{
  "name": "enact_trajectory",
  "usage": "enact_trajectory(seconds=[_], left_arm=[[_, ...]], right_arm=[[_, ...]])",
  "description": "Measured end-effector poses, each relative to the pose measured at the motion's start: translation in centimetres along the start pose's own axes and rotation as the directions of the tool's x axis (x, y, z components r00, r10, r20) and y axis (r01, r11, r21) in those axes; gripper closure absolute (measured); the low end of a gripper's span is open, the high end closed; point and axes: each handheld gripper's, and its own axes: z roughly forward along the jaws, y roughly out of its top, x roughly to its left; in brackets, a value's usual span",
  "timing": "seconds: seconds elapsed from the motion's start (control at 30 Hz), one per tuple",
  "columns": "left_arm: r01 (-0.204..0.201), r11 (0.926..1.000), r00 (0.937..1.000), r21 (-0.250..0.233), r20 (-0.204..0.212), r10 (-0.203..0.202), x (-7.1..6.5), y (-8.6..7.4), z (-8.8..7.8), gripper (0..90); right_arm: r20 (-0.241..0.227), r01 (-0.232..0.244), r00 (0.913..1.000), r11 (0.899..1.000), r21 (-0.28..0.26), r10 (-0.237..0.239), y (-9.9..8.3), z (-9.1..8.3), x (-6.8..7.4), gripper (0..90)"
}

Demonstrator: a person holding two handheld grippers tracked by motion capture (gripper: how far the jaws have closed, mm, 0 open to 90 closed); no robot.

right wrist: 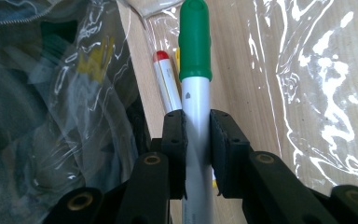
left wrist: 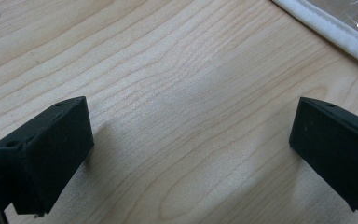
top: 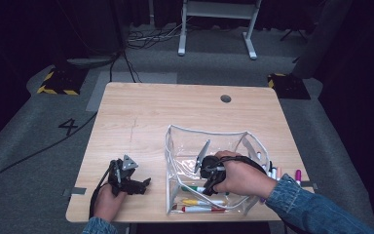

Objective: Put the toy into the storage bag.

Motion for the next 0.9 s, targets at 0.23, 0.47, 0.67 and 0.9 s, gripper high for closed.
enact_trajectory(seconds=[0.23, 0.47, 0.67, 0.9], left_arm=[[0.0, 1.0, 1.0, 0.0, 0.0, 0.0, 0.0, 0.0, 0.0, 0.0], [0.0, 1.0, 1.0, 0.0, 0.0, 0.0, 0.0, 0.0, 0.0, 0.0], [0.0, 1.0, 1.0, 0.0, 0.0, 0.0, 0.0, 0.0, 0.0, 0.0], [0.0, 1.0, 1.0, 0.0, 0.0, 0.0, 0.0, 0.0, 0.0, 0.0]], right_arm=[[-0.002, 0.04, 0.9992, 0.998, 0.041, -0.04, 0.2, 0.9, -0.2, 77.0], [-0.015, 0.058, 0.9982, 0.998, 0.019, -0.057, 0.1, 1.4, -0.3, 60.5], [0.057, 0.004, 0.9984, 0.995, -0.102, 0.002, 0.1, -1.2, -0.6, 55.2], [0.12, -0.031, 0.9907, 0.964, -0.263, 0.064, -0.7, -5.2, -0.4, 53.0]])
